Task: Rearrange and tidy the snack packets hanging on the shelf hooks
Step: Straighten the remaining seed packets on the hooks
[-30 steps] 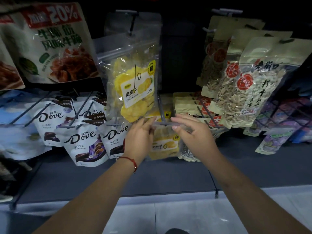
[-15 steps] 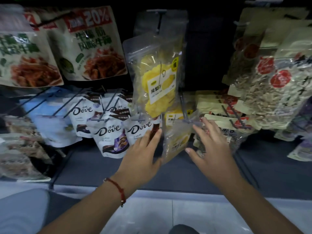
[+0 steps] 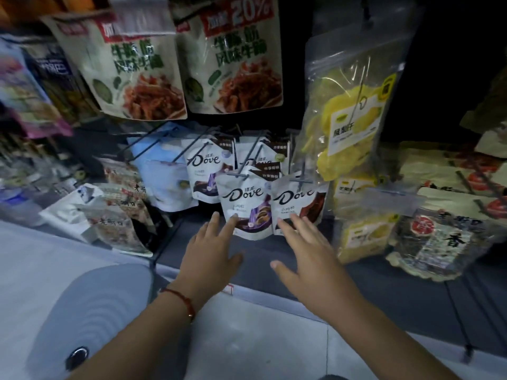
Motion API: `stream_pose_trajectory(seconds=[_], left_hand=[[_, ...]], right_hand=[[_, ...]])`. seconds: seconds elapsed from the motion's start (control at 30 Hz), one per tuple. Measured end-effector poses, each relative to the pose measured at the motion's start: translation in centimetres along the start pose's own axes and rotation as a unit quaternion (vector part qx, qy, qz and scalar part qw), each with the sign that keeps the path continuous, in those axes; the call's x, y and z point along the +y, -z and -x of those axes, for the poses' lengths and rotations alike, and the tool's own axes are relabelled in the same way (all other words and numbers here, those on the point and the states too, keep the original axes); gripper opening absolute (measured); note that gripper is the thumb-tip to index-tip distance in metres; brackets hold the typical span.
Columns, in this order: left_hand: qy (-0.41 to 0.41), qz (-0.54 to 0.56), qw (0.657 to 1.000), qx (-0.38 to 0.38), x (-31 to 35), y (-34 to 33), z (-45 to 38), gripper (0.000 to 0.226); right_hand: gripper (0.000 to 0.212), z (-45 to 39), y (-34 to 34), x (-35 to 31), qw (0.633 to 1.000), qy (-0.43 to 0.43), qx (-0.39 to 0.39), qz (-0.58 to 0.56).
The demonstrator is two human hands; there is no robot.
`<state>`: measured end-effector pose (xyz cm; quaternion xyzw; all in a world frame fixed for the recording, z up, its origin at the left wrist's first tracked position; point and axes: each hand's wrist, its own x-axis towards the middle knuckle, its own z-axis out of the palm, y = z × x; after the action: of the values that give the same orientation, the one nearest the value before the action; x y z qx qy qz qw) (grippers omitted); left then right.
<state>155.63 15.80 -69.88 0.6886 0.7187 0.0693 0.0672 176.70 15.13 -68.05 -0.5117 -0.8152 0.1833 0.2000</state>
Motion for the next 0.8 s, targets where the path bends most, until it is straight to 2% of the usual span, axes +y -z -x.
stream_pose_trajectory(seconds=[0.2, 0.33, 0.43, 0.5, 0.63, 0.8], left_hand=[[-0.029, 0.066, 0.991, 0.109, -3.4, -0.1, -2.6, 0.077], [-0.085, 0.096, 0.980, 0.153, -4.3, 0.7, -4.9, 0.083], [-0.097, 0.171, 0.965, 0.172, -4.3, 2.3, -7.9, 0.080], [-0.095, 0.201, 0.963, 0.155, -4.2, 2.4, -9.1, 0.069], [-0.135, 0.153, 0.953, 0.226, -4.9, 2.3, -10.0, 0.021], [-0.155, 0.187, 0.948, 0.206, -6.9, 3.4, -8.7, 0.013]], right_hand=[[0.075, -4.5, -2.5, -2.3, 0.998, -0.036, 0.014, -0.053], [0.074, -6.9, -3.4, -3.4, 0.996, -0.054, 0.045, -0.045], [0.072, -8.4, -3.8, -3.9, 0.992, -0.083, 0.082, -0.055], [0.069, -9.0, -4.2, -4.1, 0.988, -0.100, 0.100, -0.057], [0.067, -10.0, -5.0, -4.3, 0.985, -0.100, 0.131, -0.056], [0.074, -10.4, -6.0, -4.3, 0.978, -0.094, 0.183, -0.038]])
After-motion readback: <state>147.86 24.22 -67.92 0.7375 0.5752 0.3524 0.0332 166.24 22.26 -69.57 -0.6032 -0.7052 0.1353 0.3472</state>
